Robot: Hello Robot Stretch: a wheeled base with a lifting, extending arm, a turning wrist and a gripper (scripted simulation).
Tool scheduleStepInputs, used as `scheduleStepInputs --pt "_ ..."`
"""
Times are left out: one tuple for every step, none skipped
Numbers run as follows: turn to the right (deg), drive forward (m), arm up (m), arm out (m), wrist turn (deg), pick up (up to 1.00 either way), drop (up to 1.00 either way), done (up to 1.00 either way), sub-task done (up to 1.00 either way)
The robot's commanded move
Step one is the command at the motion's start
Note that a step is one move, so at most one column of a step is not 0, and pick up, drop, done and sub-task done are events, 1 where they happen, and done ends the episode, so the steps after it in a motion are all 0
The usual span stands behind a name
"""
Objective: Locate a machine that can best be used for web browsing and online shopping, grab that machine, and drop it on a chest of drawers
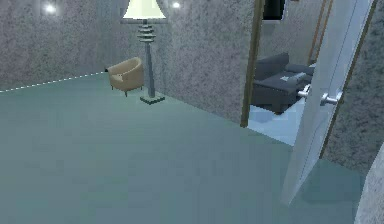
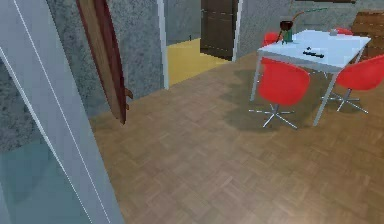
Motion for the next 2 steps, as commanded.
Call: scheduleStepInputs --pt "9.0 0.00 0.00 0.00 0.0 0.00 0.00 0.00 0.00" --pt "0.0 0.45 0.00 0.00 0.0 0.00 0.00 0.00 0.00"
